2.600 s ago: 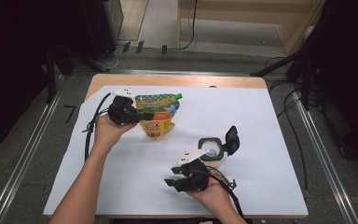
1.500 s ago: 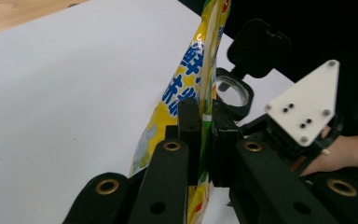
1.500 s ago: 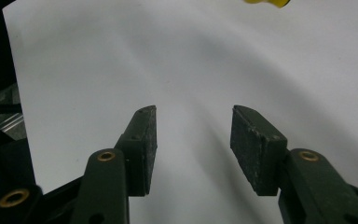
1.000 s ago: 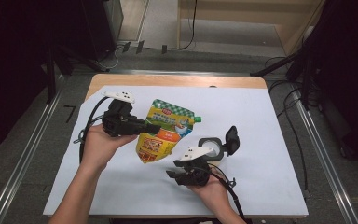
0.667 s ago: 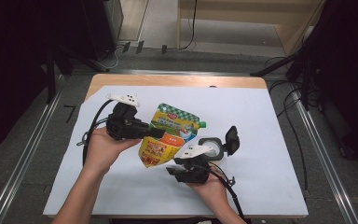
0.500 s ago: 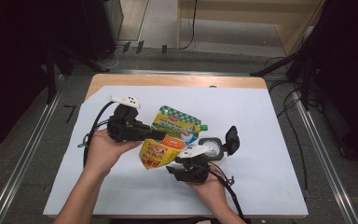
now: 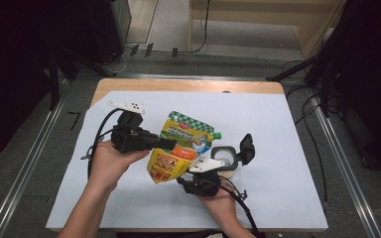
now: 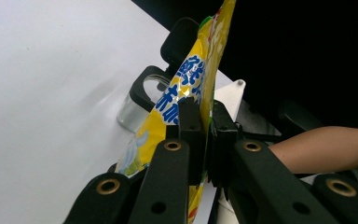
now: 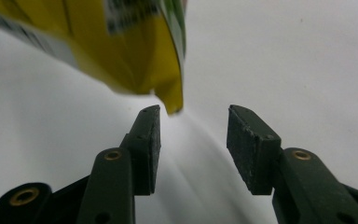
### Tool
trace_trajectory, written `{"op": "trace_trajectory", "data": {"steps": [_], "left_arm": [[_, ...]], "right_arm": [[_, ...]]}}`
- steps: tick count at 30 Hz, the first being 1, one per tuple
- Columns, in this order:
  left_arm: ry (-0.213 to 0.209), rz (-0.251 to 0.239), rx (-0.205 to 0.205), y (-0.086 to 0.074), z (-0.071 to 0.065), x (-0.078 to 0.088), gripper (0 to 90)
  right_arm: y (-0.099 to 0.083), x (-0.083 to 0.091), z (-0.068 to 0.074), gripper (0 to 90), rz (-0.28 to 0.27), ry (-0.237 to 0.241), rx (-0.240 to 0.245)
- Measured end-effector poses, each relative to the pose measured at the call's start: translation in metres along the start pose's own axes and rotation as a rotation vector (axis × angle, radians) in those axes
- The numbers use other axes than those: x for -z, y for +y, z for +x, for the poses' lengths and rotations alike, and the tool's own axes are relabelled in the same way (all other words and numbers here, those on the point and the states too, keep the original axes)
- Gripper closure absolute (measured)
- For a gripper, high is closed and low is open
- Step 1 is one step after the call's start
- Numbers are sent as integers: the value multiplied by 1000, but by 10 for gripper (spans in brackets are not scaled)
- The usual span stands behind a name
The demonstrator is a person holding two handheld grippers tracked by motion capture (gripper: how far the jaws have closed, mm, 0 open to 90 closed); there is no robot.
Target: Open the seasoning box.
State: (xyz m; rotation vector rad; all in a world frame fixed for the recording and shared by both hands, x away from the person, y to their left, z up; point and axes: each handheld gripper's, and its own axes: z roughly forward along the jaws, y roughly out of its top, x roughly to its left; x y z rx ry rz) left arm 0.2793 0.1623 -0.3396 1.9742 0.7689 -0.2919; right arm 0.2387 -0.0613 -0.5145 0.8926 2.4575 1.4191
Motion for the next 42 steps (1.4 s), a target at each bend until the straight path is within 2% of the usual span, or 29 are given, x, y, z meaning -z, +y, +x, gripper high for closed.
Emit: {"op": "trace_trajectory", "data": {"steps": [2, 7, 10, 11, 14, 16, 18, 20, 23, 29, 32, 35, 42], "left_arm": [[-17, -8, 14, -1, 1, -1, 880], [-31, -25, 35, -1, 3, 0, 879], [-6, -24, 41, -2, 5, 1, 879], [24, -19, 40, -2, 6, 1, 880], [10, -14, 58, -4, 9, -2, 882], [27, -8, 60, -4, 9, -4, 882], [21, -11, 67, -4, 9, -7, 881], [45, -3, 53, -3, 7, -10, 879], [73, 8, 31, -3, 3, -14, 876], [73, 27, 0, -3, 1, -21, 853], [95, 52, -12, -4, 0, -27, 838], [89, 66, -18, -4, 0, -29, 830], [78, 63, -16, -6, 2, -35, 807]], "right_arm": [[0, 2, 0, 586, -41, 21, -28], [2, 7, -3, 634, -91, 65, -36], [3, 10, -2, 638, -99, 82, -27], [3, 11, -1, 643, -108, 67, -10], [5, 11, 11, 660, -84, 14, 113], [6, 12, 18, 659, -80, -17, 181], [9, 12, 22, 653, -69, -26, 216], [10, 12, 25, 653, -61, -30, 247], [9, 11, 25, 653, -49, -15, 240], [11, 12, 28, 645, -33, 12, 236], [13, 12, 33, 639, -32, 38, 232], [14, 12, 38, 632, -23, 55, 223], [19, 17, 41, 622, -13, 71, 194]]}}
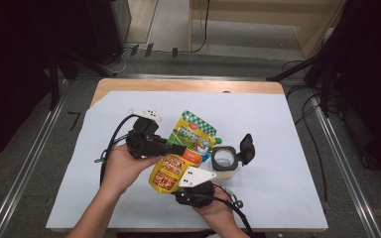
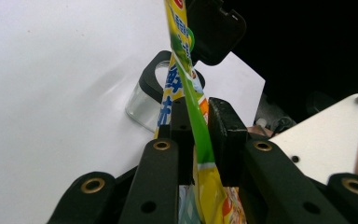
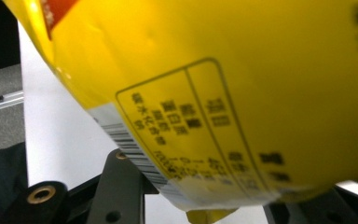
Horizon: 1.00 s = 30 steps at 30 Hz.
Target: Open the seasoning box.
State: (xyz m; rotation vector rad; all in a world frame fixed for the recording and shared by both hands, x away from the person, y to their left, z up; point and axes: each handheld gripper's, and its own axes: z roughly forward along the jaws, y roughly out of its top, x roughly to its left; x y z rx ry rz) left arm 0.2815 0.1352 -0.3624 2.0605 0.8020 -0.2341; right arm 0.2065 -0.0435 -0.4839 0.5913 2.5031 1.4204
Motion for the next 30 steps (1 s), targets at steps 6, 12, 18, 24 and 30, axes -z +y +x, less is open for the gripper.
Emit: {"op": "trace_trajectory", "data": {"steps": [6, 12, 18, 24, 30], "left_arm": [[25, 5, -6, 0, -1, -10, 797], [28, 1, -31, -1, -2, -16, 782], [36, 25, -60, 0, -5, -25, 749], [36, 50, -41, 2, -3, -29, 752], [22, 64, -31, 3, -1, -33, 739]], "right_arm": [[3, 2, 1, 619, -1, 32, -43], [4, 4, 2, 620, 7, 55, -82], [6, 7, 4, 623, 14, 70, -101], [5, 8, 3, 624, 26, 93, -121], [4, 9, 2, 626, 29, 113, -147]]}}
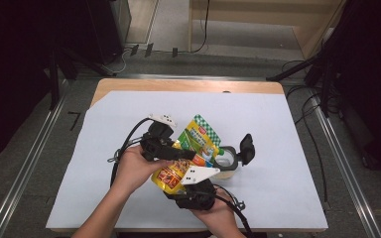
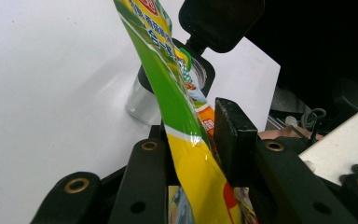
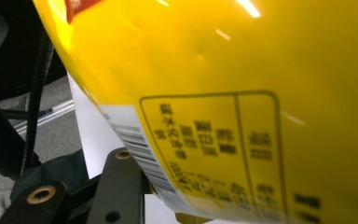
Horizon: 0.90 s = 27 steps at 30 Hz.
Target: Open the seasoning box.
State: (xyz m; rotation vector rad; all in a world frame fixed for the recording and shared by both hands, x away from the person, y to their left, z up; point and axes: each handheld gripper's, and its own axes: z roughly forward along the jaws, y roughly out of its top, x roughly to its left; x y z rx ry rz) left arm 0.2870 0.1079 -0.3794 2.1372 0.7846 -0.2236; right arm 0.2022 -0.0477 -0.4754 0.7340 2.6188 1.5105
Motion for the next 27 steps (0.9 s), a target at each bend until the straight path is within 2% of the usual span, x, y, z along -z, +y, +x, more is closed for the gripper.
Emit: {"op": "trace_trajectory", "data": {"steps": [6, 10, 14, 17, 22, 25, 27], "left_arm": [[-35, -4, 16, 2, 2, -4, 713], [-22, 10, 24, 3, 1, -9, 701], [7, 34, 54, 5, -1, -15, 703], [20, 36, 43, 5, -3, -18, 706], [-12, 32, 54, 6, -1, -22, 653], [-18, 30, 52, 6, -1, -24, 644], [-38, 27, 64, 6, 0, -25, 621]], "right_arm": [[0, 3, 1, 625, -1, 9, -31], [0, 3, 0, 624, 3, 15, -45], [-1, 1, 0, 616, 6, 30, -61], [-3, 0, 0, 617, 11, 30, -68], [-2, 1, -1, 623, 0, 43, -82], [-2, 2, -1, 623, -2, 45, -89], [-1, 3, -1, 624, 1, 47, -92]]}}
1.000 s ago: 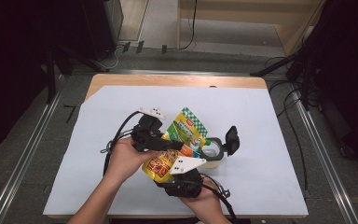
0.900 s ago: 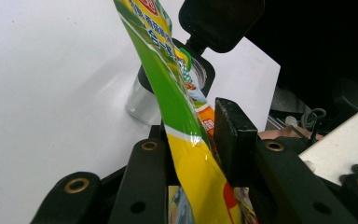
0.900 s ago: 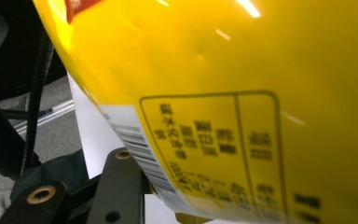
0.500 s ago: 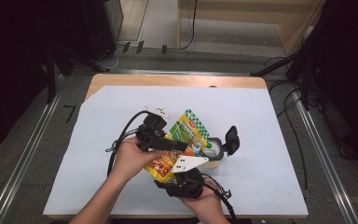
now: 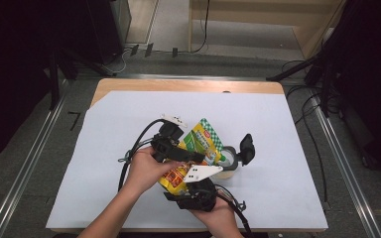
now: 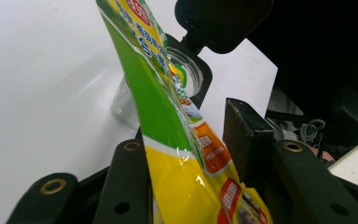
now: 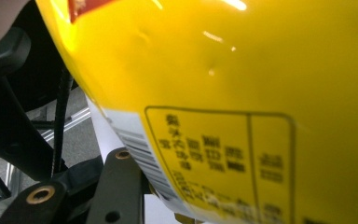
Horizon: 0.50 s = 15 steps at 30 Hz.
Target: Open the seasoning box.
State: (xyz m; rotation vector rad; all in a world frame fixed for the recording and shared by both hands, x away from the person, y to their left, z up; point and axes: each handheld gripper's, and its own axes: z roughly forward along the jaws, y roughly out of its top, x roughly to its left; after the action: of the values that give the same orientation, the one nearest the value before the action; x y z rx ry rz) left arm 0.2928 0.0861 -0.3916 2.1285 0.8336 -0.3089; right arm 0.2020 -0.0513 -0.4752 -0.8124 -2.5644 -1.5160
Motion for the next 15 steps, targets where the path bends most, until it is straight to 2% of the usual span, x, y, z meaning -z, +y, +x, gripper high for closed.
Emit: {"op": "trace_trajectory", "data": {"steps": [5, 12, 15], "left_arm": [[-35, -4, 20, 2, 4, -2, 583], [17, 5, 23, 2, 0, -4, 660], [35, 13, 29, 3, -1, -5, 701]], "right_arm": [[1, 2, -1, 623, -11, 14, -13], [1, 1, 2, 598, 5, -16, 12], [1, -1, 6, 556, 22, -48, 47]]}}
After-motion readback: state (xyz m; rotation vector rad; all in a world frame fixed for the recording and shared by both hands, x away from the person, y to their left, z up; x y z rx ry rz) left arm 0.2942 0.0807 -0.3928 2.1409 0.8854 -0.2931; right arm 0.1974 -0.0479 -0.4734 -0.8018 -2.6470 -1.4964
